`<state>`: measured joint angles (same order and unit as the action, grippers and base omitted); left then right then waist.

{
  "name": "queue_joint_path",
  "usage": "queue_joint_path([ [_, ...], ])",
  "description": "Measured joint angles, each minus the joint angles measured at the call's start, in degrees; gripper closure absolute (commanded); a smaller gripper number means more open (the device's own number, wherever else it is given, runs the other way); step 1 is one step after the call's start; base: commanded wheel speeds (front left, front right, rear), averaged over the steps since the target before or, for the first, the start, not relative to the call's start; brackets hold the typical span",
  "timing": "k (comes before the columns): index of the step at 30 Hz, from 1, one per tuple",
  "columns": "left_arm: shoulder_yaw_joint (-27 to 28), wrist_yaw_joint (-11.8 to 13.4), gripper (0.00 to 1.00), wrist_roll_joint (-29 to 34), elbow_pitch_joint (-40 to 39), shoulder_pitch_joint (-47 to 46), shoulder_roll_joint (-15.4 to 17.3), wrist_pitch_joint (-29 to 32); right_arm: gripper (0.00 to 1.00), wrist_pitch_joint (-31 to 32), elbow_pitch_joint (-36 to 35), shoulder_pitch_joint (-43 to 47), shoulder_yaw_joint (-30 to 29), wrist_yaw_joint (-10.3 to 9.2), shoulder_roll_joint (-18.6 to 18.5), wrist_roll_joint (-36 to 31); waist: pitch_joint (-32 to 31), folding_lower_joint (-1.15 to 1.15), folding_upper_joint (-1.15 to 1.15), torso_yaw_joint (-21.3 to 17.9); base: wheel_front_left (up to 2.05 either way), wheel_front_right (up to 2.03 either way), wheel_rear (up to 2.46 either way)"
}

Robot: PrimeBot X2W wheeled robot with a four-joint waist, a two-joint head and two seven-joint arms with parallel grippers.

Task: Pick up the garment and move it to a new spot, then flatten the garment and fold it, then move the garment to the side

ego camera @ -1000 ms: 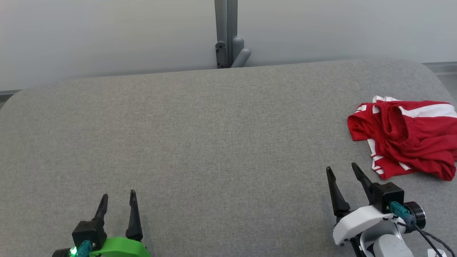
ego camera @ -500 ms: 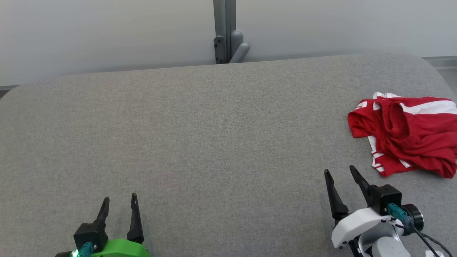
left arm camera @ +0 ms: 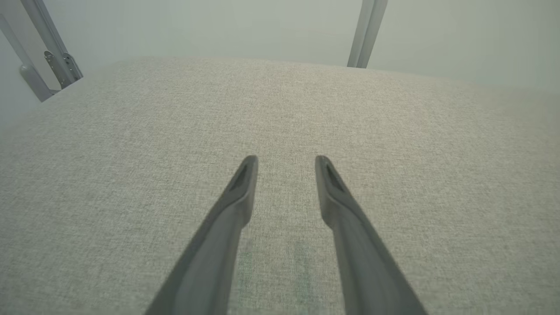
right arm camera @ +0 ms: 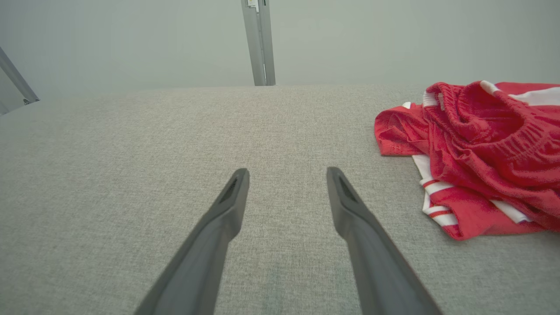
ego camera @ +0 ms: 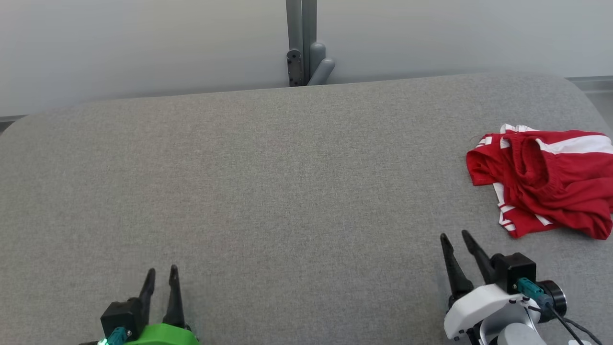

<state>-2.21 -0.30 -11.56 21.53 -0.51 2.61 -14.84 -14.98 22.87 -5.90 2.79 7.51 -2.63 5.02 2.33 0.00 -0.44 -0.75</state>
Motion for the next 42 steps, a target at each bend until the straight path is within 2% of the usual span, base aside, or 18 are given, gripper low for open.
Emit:
queue_joint_path([
  [6,0.1,0.0,1.00,-0.9,2.6,0.1,-0.2,0.8,1.00,0.6,2.3,1.5,-0.1,0.00,0.2,1.2,0.0,0.00,0.00,0.0,0.00,0.00,0.00],
  [10,0.7,-0.5,1.00,-6.5,2.4,0.1,-0.2,2.4,1.00,2.0,2.0,1.6,-0.7,0.00,0.2,6.9,-0.1,0.00,0.00,0.0,0.00,0.00,0.00],
  [31,3.0,-2.3,1.00,-27.5,-0.7,-0.4,-0.2,7.7,1.00,7.2,-1.1,1.5,-2.7,0.00,0.2,29.7,-0.5,0.00,0.01,0.2,0.00,0.00,0.00],
  [42,4.0,-2.8,1.00,-35.3,-1.6,-1.3,-0.2,9.8,1.00,9.4,-2.2,1.2,-3.7,-0.01,0.2,38.1,-0.7,0.00,0.01,0.2,0.00,0.00,0.00],
])
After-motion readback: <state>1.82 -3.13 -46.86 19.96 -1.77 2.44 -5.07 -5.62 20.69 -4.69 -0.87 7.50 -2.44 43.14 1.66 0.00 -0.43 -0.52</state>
